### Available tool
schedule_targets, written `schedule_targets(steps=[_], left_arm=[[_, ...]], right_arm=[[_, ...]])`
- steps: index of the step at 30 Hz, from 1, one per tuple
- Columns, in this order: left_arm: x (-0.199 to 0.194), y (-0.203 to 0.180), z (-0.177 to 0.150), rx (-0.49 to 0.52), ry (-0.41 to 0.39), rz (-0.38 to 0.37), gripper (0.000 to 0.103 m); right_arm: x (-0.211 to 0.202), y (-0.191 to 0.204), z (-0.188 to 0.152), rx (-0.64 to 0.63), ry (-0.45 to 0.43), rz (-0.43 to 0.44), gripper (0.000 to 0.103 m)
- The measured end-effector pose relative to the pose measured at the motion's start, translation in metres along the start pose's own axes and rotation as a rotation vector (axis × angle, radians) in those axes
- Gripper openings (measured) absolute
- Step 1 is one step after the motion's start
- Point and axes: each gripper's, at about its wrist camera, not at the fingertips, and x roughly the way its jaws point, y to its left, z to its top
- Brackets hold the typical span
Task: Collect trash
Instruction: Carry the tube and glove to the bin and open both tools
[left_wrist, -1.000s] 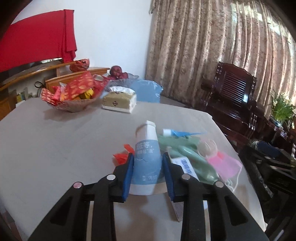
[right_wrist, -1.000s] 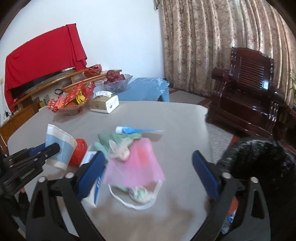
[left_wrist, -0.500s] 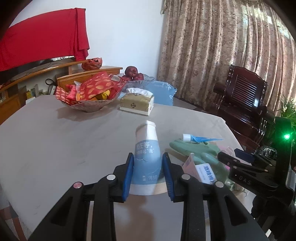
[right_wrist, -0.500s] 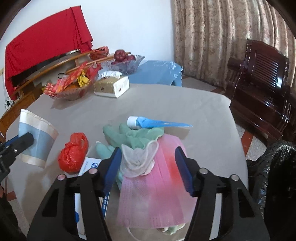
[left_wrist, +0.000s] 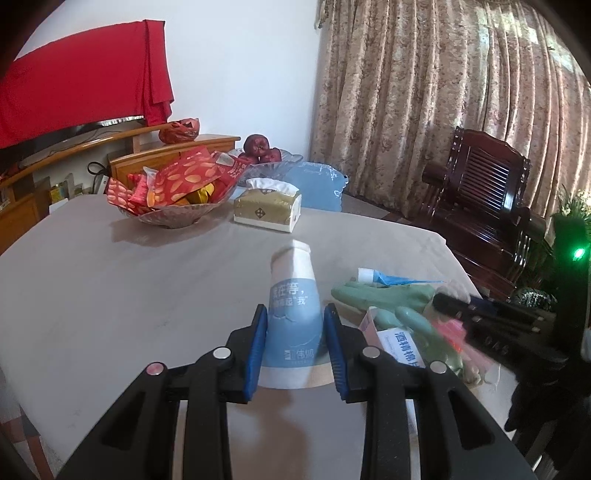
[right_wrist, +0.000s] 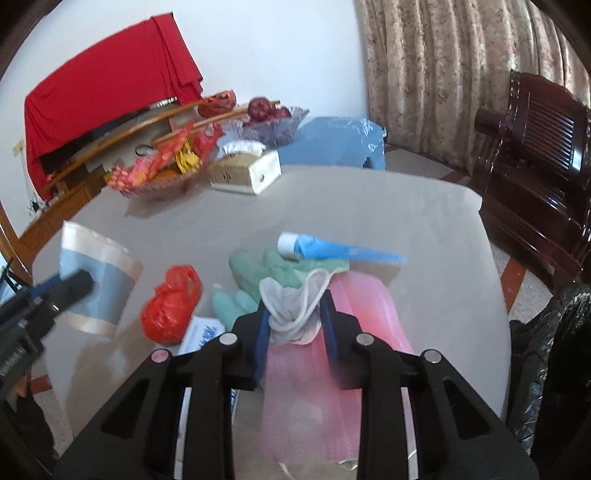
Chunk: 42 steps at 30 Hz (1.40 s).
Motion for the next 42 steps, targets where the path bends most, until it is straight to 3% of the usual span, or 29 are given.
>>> schedule_targets(steps=[20,34,42], left_arm=[[-0.024,-0.04,0.033,0.038,-0.046,-0.058,0.031],[-0.028,-0.094,0.038,0.104,-0.042,-0.147,0.031],[-0.027,-0.151,0.037,0.154,-0.036,-0.252,0.031]], right_arm=[[-0.092,-0.011,0.042,-0.032,-0.162,0.036,0.018],[-0.145,-0.055,0.035,-0.011,-0.21,-0.06,0.017],[-0.179,-0.103,0.019,0.031,-0.228,-0.158,0.017]])
